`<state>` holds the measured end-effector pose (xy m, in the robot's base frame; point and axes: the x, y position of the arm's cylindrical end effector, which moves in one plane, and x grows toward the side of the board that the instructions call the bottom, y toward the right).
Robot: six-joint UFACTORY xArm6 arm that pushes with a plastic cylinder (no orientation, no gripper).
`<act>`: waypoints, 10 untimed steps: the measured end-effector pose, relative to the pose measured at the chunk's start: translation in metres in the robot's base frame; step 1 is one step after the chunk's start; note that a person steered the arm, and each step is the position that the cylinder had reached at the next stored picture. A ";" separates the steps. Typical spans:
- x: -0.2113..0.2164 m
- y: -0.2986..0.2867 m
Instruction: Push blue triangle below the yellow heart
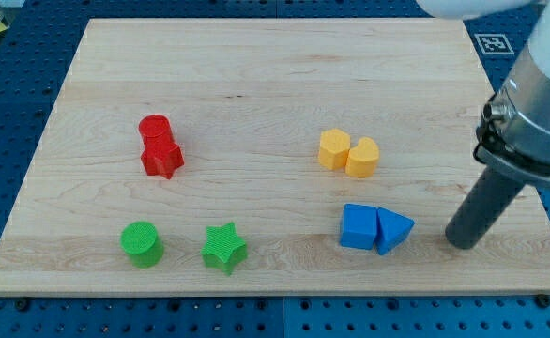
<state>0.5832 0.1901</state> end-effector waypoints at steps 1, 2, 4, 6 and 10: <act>0.032 -0.007; 0.034 -0.014; 0.004 -0.048; -0.020 -0.059; -0.039 -0.090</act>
<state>0.5444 0.1004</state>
